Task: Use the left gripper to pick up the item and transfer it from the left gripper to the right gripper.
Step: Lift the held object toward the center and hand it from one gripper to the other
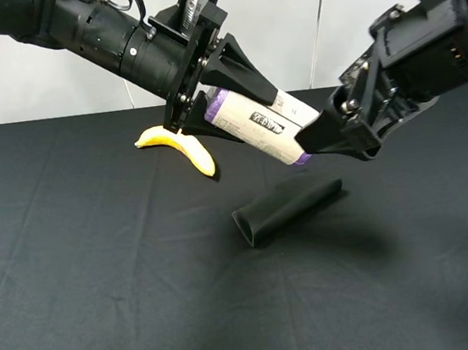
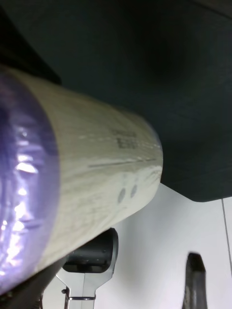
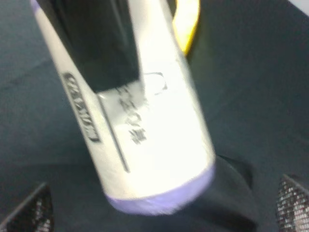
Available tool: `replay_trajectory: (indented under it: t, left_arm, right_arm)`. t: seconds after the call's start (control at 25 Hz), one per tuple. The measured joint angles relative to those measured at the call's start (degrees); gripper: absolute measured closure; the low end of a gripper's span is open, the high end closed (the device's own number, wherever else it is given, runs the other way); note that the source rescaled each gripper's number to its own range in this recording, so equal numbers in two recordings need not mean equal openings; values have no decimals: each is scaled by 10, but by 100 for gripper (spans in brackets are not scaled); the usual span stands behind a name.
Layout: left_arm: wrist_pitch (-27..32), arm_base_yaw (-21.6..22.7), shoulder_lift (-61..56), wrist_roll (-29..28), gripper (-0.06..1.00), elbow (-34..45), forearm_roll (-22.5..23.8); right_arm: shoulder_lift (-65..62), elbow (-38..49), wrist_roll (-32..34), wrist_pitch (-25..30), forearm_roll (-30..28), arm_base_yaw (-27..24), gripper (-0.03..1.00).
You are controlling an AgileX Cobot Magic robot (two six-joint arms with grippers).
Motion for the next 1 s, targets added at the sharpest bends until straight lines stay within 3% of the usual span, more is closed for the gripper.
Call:
replay_trajectory:
  t: [0.28, 0.6, 1.0]
  left_arm:
    - [0, 0, 0, 1, 94, 0, -2]
    - [5, 0, 0, 30, 94, 0, -61]
    - [13, 0, 0, 30, 94, 0, -69]
  right_arm:
    - [16, 0, -66, -30, 60, 0, -3]
    - [60, 0, -74, -62, 62, 0, -3]
    - [96, -1, -85, -92, 62, 0, -3]
